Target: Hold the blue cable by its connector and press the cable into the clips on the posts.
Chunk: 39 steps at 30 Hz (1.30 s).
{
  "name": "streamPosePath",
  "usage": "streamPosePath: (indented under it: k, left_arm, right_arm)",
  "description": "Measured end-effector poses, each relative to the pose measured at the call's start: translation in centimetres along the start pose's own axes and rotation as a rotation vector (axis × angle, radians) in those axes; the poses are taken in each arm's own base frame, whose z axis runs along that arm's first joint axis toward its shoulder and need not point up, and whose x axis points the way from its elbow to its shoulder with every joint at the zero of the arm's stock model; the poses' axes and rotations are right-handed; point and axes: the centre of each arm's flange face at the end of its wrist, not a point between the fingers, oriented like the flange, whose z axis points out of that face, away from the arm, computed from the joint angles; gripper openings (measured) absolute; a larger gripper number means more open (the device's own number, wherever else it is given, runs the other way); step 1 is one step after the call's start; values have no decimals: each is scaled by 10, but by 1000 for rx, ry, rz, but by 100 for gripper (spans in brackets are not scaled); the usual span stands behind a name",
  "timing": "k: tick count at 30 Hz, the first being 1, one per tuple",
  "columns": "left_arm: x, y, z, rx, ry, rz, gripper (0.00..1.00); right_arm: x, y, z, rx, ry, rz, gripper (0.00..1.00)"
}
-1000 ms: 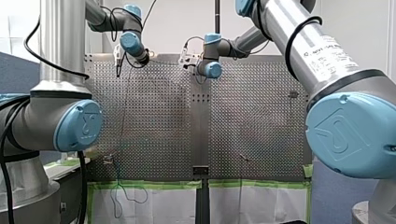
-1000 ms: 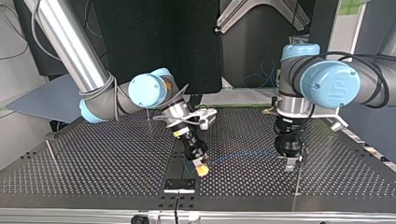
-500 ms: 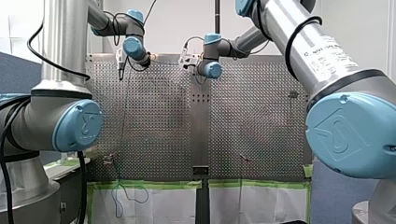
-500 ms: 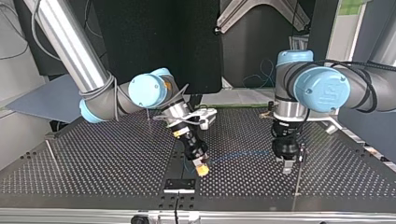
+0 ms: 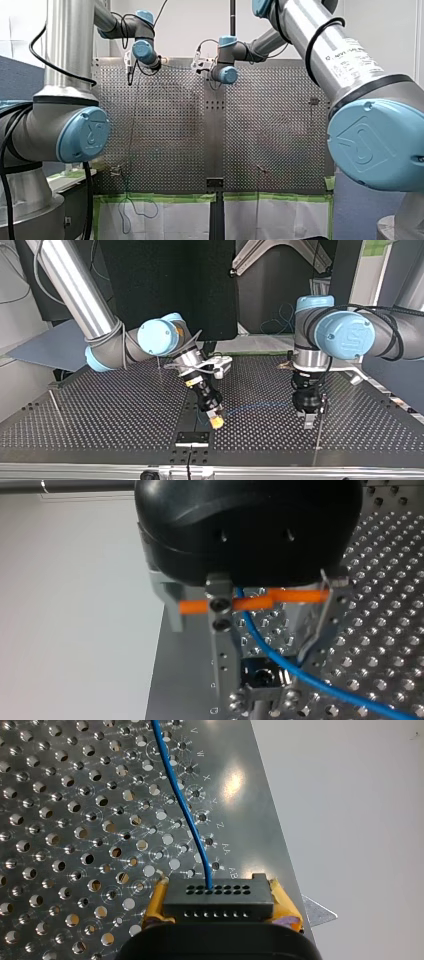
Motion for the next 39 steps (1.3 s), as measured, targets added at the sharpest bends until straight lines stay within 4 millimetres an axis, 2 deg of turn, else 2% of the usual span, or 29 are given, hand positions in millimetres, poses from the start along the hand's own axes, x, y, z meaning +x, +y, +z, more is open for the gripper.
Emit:
streamPosePath:
  k: [2,3,4,34,39]
  left_arm:
    - [0,1,0,-9,-3,1,12]
    - [0,1,0,-11,-4,0,12]
    - [0,1,0,-13,-5,0,0]
    - [1,-5,-4,-21,2,2,0]
    - [2,-7,-6,-18,15,0,0]
  right_arm:
    - [0,0,0,0,0,0,0]
    - [0,0,0,0,0,0,0]
    - [0,0,0,0,0,0,0]
    - [0,3,0,-4,-3,-2,0]
    - [-5,5,-3,-10,-16,-1,0]
